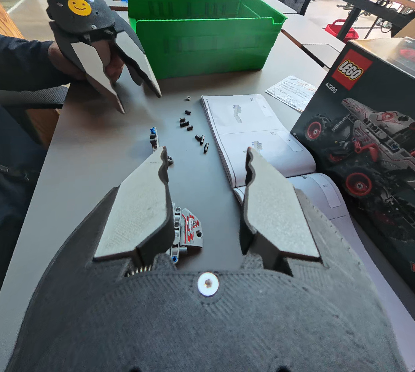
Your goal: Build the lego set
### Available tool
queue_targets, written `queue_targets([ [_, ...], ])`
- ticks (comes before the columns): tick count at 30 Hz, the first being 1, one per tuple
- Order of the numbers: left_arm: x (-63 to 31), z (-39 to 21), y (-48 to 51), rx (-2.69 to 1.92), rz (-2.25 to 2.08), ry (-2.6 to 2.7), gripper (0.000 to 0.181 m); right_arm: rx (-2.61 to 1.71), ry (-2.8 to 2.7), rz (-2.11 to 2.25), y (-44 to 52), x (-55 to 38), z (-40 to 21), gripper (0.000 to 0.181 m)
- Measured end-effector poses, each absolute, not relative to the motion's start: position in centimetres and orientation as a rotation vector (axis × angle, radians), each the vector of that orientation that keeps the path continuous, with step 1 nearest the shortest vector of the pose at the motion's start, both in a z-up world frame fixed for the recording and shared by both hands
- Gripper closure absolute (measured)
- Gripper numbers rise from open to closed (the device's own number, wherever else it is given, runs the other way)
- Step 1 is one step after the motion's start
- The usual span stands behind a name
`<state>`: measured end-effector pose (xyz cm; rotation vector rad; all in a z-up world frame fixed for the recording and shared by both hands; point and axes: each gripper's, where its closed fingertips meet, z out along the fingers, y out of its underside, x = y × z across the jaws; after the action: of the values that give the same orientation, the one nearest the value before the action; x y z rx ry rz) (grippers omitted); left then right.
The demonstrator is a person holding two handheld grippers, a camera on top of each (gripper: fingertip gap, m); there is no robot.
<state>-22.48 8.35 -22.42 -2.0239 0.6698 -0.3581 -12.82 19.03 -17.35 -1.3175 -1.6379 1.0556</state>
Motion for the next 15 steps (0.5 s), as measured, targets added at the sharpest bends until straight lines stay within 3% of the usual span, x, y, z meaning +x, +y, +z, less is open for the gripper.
queue_targets([
  [9, -21.9, -22.7, 8.8, -2.031, -0.416, 0.717, 0.121, -1.306, -1.493, 1.143, 19.9, -13.1, -15.4, 0.097],
  [12, -22.2, -22.5, 9.3, -2.042, -0.454, 0.677, 0.119, -1.299, -1.468, 1.135, 20.4, -13.0, -15.3, 0.107],
  [15, -23.0, -23.0, 10.0, -2.088, -0.413, 0.609, 0.136, -1.281, -1.461, 1.1, 20.8, -13.1, -15.3, 0.115],
])
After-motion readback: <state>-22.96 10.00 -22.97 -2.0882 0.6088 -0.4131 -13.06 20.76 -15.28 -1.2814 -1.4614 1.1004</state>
